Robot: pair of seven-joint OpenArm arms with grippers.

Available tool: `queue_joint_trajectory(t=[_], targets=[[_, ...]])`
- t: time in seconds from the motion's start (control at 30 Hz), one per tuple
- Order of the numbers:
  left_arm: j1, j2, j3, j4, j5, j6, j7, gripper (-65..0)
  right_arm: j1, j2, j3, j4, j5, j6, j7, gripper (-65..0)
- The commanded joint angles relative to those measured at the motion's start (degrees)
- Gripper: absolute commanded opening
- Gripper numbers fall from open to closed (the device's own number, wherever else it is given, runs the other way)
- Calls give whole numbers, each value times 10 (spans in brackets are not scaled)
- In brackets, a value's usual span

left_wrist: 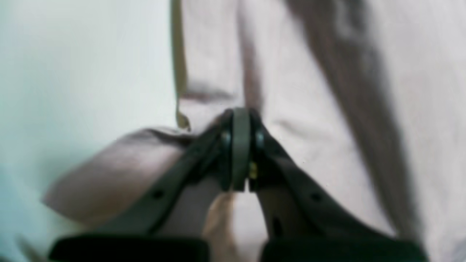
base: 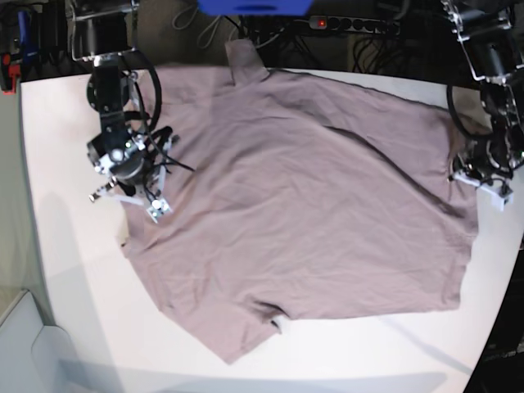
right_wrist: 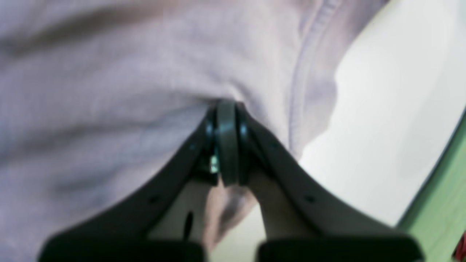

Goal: Layout the t-shirt on the table in an organized manner, then fold the t-shirt properly
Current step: 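Grasp the shirt edge with the left gripper and pull it outward, then drag the shirt with both grippers, rotating it to lie straight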

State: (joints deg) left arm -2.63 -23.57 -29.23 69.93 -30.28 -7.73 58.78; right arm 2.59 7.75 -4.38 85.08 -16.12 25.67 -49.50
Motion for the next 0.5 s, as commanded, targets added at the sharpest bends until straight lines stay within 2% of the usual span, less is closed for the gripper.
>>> queue_joint_trajectory(t=[0.0, 0.1, 0.2, 0.47], targets=[[5, -14, -22, 37, -4, 1, 8, -650, 5, 2, 0, -22, 5, 2, -7, -650], [48, 6, -74, 110, -11, 1, 46, -650, 33, 6, 0, -92, 4, 2, 18, -650], [93, 20, -104, 151, -11, 1, 53, -650, 67, 14, 1, -146, 4, 1, 35, -650], [162, 46, -102, 131, -9, 0, -1, -650, 161, 40, 1, -232, 3, 1, 44, -650]])
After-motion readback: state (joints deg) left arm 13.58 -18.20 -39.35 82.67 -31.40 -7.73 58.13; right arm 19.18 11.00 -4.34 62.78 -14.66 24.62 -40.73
